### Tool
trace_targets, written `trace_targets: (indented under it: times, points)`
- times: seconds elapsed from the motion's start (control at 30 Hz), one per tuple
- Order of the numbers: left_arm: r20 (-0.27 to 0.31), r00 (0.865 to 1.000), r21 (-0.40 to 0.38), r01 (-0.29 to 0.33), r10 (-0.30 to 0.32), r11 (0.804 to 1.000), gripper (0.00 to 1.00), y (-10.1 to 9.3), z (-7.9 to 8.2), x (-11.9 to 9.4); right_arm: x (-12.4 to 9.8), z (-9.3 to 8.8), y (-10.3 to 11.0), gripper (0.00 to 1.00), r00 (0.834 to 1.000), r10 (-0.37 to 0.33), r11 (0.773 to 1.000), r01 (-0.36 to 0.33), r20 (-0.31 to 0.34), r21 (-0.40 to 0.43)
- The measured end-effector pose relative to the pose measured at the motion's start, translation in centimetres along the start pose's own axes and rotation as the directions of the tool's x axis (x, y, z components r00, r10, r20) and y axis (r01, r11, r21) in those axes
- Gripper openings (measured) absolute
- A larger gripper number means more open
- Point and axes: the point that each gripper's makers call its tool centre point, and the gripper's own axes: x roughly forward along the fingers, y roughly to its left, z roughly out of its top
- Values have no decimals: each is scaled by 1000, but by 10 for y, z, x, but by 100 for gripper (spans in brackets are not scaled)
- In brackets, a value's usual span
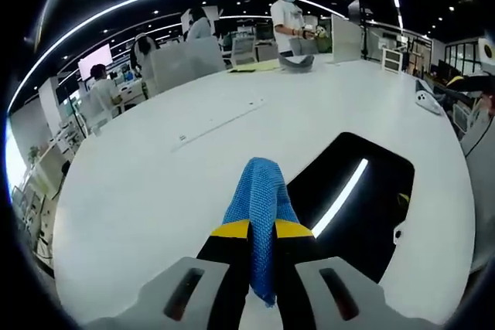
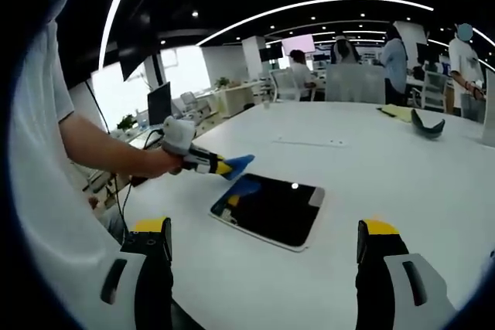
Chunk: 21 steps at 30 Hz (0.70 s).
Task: Wipe the mirror surface with the cleaning cloth until all visible marks leave the cleaned area.
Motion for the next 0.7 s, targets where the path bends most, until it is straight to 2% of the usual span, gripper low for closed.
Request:
trace_targets:
  times: [0.27, 0.4, 0.7]
  points:
    - [-14, 1000, -15, -13, 13, 1000, 7, -1, 2, 16, 0, -2, 1, 100, 1000, 4, 1000, -4, -4, 2]
    - [-28, 999, 15, -18, 18, 1000, 7, -3, 2, 23, 0, -3, -1, 100, 1000, 1, 1000, -1, -6, 9]
    - [-48, 998, -19, -45, 44, 999, 7, 6, 0, 32, -3, -6, -6, 100, 1000, -7, 1000, 7, -15, 11]
